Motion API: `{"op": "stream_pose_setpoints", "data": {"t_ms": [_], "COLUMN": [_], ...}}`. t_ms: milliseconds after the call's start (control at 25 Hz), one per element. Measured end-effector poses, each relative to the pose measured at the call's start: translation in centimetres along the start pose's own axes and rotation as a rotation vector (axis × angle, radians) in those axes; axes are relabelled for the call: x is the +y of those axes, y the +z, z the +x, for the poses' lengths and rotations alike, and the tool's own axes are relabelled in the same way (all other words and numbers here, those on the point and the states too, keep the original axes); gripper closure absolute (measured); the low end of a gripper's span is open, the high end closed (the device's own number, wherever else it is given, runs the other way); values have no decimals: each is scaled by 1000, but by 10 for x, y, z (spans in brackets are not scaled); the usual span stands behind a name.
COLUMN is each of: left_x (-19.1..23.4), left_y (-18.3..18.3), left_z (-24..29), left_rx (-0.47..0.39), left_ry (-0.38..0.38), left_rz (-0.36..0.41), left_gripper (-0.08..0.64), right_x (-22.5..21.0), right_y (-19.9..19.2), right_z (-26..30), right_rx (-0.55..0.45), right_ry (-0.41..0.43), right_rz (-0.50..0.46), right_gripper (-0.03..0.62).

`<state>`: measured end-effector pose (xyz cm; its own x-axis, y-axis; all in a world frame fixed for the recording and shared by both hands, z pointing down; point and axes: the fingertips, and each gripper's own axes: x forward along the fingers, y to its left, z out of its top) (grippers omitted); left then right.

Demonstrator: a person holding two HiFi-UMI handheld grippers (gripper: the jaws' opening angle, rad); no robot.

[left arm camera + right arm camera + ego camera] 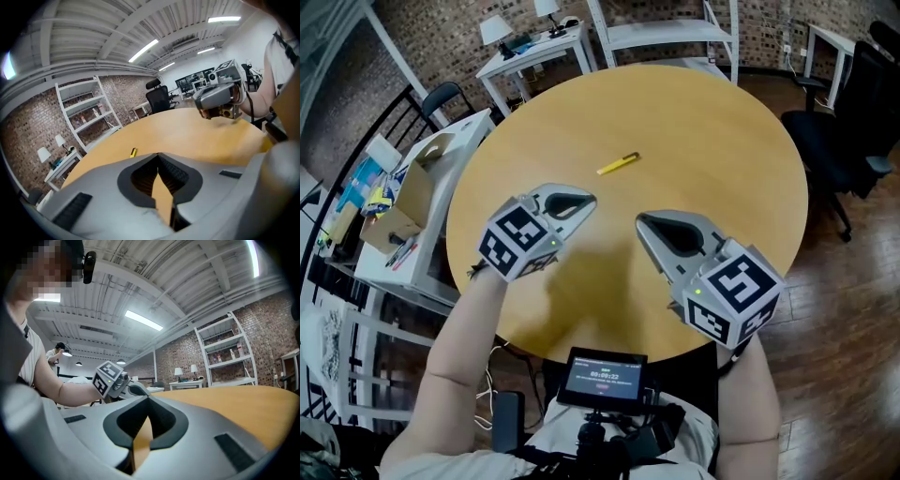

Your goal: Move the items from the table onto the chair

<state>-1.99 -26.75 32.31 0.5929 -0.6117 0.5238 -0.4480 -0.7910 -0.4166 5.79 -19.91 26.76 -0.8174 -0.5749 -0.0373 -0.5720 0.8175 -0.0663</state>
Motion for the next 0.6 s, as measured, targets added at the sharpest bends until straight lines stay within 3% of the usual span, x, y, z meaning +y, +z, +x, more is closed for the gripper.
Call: {"op": "stream_pose_setpoints", "data": {"t_ms": [200, 480, 600], "left_x": [19, 56, 72], "left_y": [-14, -30, -37], "left_z": [36, 84, 101], "left_rx": [87, 277, 344], "left_ry": [-100, -139, -146], "left_rz": [-17, 27, 48], "left_gripper": [537, 530, 492], "right_x": [-4, -5, -7], "right_y": [0, 1, 2], "right_z": [-2, -4, -5], "right_rx": [-1, -12, -19], "right_ry": [1, 12, 15], "right_rz": [3, -1, 5], "right_gripper": [584, 584, 584]}}
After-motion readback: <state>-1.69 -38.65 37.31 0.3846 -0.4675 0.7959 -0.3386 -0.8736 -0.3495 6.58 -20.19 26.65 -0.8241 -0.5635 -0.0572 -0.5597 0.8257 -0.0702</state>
